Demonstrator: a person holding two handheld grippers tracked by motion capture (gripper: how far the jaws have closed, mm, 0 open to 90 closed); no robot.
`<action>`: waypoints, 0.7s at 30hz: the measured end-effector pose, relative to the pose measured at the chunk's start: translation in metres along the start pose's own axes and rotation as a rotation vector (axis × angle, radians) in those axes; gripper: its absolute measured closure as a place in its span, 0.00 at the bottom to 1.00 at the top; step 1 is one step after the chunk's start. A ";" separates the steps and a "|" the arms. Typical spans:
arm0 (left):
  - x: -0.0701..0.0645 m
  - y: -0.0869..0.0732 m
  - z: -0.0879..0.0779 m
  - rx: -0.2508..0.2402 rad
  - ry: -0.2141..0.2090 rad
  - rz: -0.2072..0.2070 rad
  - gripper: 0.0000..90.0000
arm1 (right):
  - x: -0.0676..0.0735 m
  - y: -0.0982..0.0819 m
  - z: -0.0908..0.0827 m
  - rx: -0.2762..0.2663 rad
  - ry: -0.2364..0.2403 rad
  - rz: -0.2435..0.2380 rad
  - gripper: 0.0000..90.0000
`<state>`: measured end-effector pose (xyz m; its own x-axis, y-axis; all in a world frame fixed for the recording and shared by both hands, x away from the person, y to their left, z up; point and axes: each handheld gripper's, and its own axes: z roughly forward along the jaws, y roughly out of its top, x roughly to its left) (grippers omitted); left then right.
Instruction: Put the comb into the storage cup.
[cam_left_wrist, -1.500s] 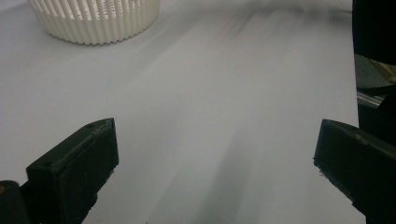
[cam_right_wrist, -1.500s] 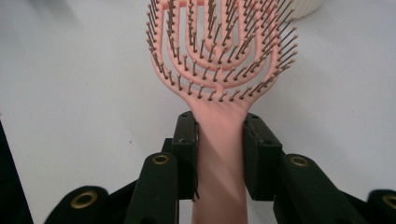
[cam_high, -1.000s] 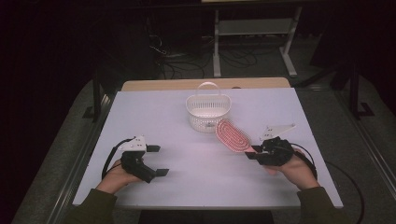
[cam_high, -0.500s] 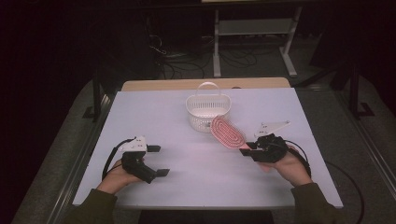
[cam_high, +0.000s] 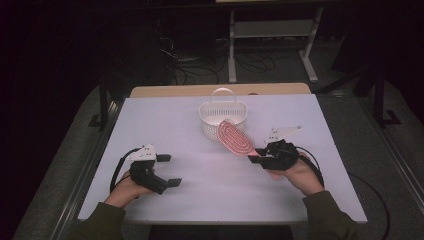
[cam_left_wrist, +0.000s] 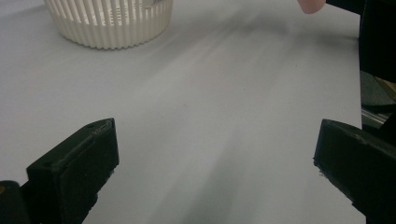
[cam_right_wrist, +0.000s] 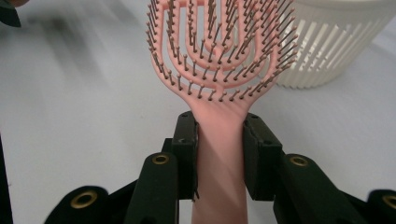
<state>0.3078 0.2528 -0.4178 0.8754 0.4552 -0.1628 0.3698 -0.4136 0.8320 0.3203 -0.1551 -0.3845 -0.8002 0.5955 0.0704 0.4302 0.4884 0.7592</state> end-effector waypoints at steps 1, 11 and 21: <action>0.001 0.001 0.000 -0.003 -0.002 -0.004 0.00 | 0.000 0.002 0.001 -0.001 0.001 -0.004 0.76; -0.001 0.011 0.011 -0.006 -0.016 -0.025 0.00 | 0.007 0.017 0.016 -0.018 0.024 -0.041 0.76; 0.001 0.027 0.019 -0.033 -0.019 -0.028 0.00 | 0.007 0.024 0.024 -0.030 0.029 -0.056 0.76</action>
<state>0.3246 0.2275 -0.4058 0.8708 0.4507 -0.1962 0.3840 -0.3744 0.8440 0.3348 -0.1242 -0.3810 -0.8347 0.5487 0.0460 0.3723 0.5008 0.7814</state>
